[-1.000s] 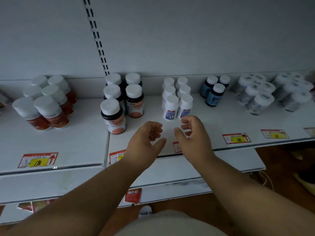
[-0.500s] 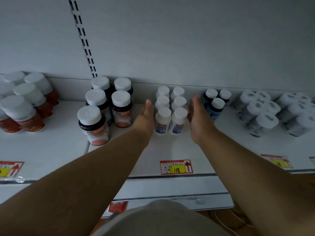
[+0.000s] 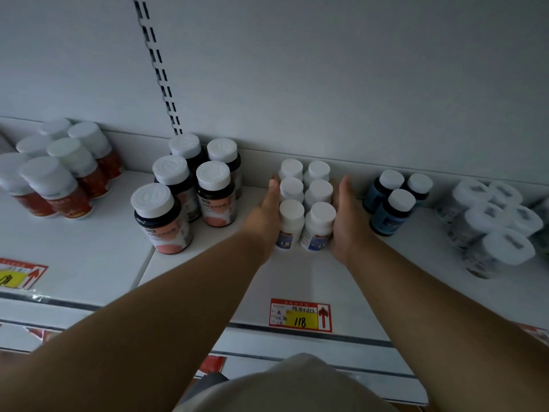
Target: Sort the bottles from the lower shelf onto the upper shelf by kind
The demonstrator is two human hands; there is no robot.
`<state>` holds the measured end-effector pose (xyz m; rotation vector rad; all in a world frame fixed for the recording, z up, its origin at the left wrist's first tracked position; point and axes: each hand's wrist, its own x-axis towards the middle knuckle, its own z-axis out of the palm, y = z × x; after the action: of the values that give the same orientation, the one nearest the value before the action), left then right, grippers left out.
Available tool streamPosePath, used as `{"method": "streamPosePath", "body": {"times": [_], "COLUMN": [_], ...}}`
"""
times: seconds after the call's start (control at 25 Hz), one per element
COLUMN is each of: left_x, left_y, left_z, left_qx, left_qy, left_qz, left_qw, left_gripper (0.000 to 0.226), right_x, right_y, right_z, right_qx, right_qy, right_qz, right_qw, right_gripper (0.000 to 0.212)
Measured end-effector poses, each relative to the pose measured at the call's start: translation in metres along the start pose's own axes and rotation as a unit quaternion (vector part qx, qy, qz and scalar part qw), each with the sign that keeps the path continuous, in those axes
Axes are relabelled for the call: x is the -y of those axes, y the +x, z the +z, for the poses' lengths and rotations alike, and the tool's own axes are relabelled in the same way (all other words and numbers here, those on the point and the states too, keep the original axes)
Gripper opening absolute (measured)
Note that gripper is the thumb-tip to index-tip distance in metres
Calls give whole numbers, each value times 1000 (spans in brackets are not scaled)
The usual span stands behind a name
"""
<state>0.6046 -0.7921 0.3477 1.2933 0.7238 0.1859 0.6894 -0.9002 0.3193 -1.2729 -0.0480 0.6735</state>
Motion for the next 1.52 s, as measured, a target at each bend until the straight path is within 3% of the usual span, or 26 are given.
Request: {"method": "streamPosePath", "body": {"times": [0.24, 0.36, 0.48, 0.6, 0.92, 1.12, 1.28, 1.52], "left_x": [2, 18, 35, 44, 43, 41, 40, 56], "left_y": [-2, -3, -20, -24, -9, -10, -33, -83], "left_z": [-1, -16, -34, -38, -38, -39, -38, -31], "left_qx": [-7, -31, -7, 15, -15, -2, -53, -82], "left_qy": [10, 85, 185, 323, 376, 375, 354, 380], "left_qz": [1, 25, 105, 189, 227, 223, 184, 220], "left_qw": [1000, 996, 977, 927, 898, 900, 915, 895], "left_gripper": [44, 46, 44, 55, 55, 57, 62, 46], "right_x": [-1, -7, -21, -33, -34, -34, -32, -19], "right_y": [-3, -20, -52, -62, -55, -55, -64, -86], "right_z": [-2, -12, -28, -33, -29, -28, -33, -41], "right_qx": [-13, -57, -83, -59, -99, -106, -95, -81], "right_qy": [-13, -122, -359, -462, -488, -483, -474, -488], "right_qz": [-14, -51, -150, -213, -230, -225, -217, -247], "right_qw": [1000, 990, 917, 859, 836, 840, 848, 833], "right_gripper": [62, 65, 72, 60, 55, 55, 61, 61]}}
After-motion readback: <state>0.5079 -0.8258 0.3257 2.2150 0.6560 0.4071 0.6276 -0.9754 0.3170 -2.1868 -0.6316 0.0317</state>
